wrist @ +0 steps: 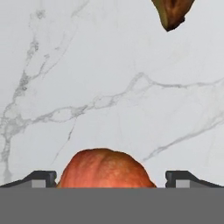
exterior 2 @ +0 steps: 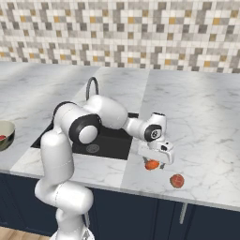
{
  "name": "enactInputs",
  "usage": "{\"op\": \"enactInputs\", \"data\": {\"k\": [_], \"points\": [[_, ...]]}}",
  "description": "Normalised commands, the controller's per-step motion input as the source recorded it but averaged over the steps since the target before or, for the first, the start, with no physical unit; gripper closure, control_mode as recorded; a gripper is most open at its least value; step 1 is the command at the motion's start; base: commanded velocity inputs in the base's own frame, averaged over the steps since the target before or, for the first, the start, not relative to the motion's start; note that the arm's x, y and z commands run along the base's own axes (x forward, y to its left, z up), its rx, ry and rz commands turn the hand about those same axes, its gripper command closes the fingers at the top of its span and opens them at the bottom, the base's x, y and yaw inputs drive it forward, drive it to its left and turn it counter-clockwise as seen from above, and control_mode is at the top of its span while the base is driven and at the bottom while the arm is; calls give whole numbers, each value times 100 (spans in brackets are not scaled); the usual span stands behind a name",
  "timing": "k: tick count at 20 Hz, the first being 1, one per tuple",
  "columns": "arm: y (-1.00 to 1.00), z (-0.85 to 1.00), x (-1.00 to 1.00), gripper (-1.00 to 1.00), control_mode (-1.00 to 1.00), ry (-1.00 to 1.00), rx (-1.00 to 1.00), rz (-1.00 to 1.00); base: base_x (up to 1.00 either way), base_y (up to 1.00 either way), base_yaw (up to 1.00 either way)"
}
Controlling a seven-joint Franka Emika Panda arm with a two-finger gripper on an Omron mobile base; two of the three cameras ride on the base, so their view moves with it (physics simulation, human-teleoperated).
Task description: There is a mixed pile of frozen fruits and vegetables on the counter. Locate all the frozen vegetables and place the items in a bowl on the counter. Take all the frozen fruits and defrost them in a running sink.
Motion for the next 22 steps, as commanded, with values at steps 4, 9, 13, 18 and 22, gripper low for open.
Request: {"op": "enactInputs", "data": {"k": [4, 9, 13, 18, 22], "points": [[0, -15, 0, 100, -100, 1, 2, 0, 0, 0, 0], [4, 4, -3, 100, -100, 0, 0, 0, 0, 0, 0], [25, 39, -2, 100, -100, -4, 0, 0, 0, 0, 0], [30, 35, -5, 100, -100, -9, 0, 0, 0, 0, 0], [38, 27, 0, 100, -100, -10, -2, -1, 0, 0, 0]]}}
